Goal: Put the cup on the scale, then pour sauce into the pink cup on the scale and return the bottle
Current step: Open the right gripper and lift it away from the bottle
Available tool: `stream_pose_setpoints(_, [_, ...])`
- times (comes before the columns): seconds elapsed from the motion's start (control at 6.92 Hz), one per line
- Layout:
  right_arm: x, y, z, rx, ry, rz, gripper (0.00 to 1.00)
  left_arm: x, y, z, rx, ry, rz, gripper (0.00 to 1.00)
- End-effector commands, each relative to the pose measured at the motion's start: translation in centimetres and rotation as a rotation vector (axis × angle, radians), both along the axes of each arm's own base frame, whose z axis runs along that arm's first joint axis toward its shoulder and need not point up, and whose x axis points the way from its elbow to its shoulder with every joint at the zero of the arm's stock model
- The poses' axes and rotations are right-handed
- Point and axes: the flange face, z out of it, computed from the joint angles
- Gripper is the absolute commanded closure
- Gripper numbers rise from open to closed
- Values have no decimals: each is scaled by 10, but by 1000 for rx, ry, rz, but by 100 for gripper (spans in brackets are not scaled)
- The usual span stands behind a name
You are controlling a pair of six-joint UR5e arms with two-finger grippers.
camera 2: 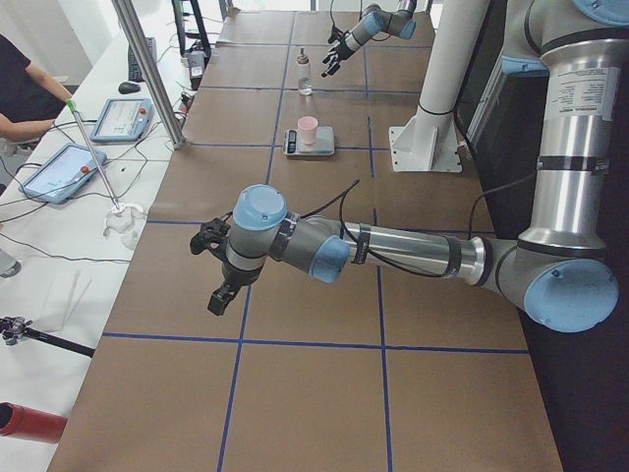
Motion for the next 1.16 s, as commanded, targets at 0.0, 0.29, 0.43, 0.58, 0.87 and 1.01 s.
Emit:
stream_pose_setpoints(0.0, [23, 26, -41, -86, 89, -54, 0, -1, 1, 1, -1, -1, 0, 0])
stream_pose_setpoints(0.29, [55, 38, -85, -192, 79, -129, 0, -1, 2, -2, 5, -1, 0, 0])
stream_pose_setpoints(0.43, [79, 23, -94, -223, 75, -175, 0, -1, 2, -2, 6, -1, 0, 0])
stream_pose_setpoints(0.58, [106, 2, -103, -246, 59, -243, 0, -1, 5, -6, 13, -1, 0, 0])
stream_pose_setpoints(0.87, [160, -54, -113, -252, 3, -350, 0, -1, 5, -8, 16, -1, 0, 0])
stream_pose_setpoints(1.01, [192, -91, -93, -281, -21, -403, 0, -1, 5, -7, 15, -1, 0, 0])
